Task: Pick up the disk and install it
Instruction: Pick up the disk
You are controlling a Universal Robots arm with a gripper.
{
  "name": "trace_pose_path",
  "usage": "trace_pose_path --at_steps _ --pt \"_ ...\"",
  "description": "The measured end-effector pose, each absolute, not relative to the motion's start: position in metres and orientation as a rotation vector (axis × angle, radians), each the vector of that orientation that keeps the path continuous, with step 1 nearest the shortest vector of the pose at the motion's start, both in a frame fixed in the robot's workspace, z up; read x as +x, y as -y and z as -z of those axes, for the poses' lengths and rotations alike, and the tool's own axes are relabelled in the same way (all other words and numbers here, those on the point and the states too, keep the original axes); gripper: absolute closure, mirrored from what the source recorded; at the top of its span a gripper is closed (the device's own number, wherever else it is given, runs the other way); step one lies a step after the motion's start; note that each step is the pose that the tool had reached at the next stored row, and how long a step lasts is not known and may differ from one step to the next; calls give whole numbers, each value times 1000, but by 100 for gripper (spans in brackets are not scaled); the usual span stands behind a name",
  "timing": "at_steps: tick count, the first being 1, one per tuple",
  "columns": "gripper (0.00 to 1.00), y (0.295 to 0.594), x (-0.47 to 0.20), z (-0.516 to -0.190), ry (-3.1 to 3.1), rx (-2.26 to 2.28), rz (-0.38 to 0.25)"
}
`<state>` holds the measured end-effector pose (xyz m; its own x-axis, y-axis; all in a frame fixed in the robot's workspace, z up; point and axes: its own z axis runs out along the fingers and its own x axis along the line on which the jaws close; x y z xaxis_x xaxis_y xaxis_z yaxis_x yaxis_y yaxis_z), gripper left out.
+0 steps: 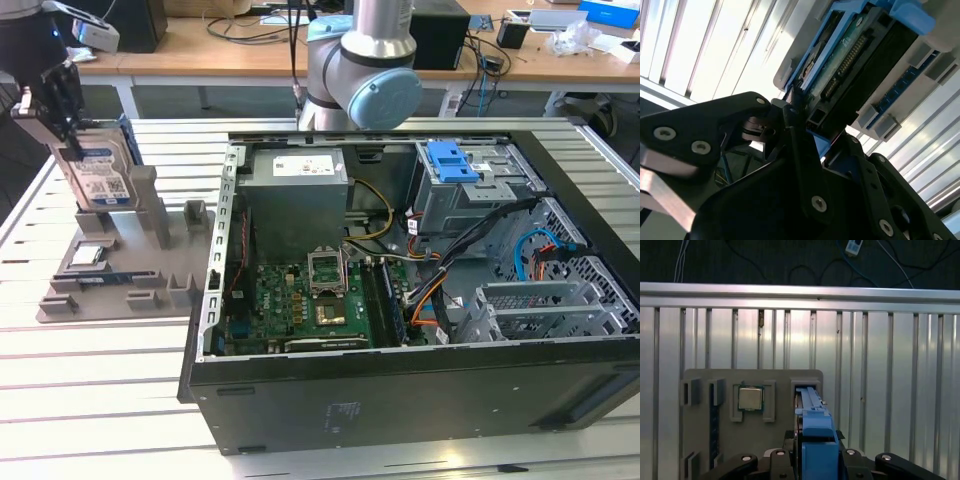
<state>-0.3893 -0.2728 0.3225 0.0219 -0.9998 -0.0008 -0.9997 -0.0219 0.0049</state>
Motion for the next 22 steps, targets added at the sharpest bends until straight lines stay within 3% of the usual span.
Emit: trace_pose_path --at_steps 22 --pt "63 270 -389 -383 2193 2241 1"
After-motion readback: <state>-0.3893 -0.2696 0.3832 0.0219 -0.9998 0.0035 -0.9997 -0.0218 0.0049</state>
